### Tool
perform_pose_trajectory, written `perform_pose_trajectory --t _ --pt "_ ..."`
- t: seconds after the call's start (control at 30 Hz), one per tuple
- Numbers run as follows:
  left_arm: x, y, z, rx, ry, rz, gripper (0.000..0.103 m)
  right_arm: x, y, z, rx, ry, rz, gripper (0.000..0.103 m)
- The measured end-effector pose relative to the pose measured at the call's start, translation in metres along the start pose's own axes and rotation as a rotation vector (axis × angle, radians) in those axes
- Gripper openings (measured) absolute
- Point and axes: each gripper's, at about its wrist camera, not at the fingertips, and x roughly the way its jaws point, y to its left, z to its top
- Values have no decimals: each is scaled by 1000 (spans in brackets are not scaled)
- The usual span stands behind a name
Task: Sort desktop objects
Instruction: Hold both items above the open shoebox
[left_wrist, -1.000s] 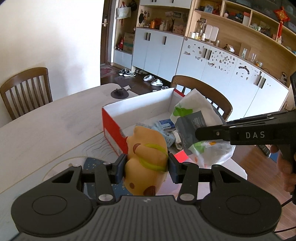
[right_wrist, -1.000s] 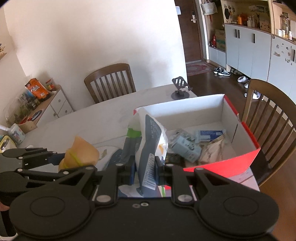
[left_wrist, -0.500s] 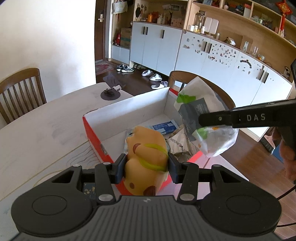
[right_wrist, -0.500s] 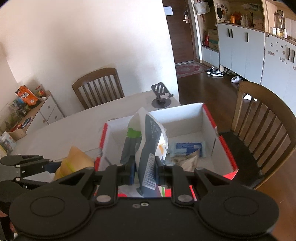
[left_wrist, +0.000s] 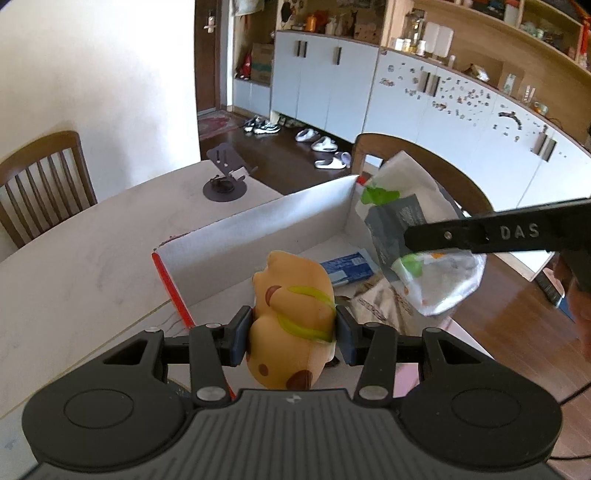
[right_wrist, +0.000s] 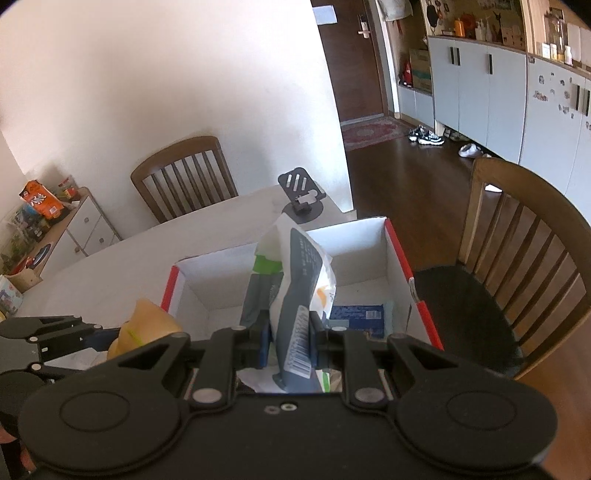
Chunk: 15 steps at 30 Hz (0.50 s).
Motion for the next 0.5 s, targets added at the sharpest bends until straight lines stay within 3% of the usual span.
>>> perform_pose_trajectory --t 0.3,0.5 --pt "46 14 17 -29 69 37 46 34 -11 10 23 54 -2 19" --pt "68 14 22 7 106 55 46 56 -14 11 14 116 -9 19"
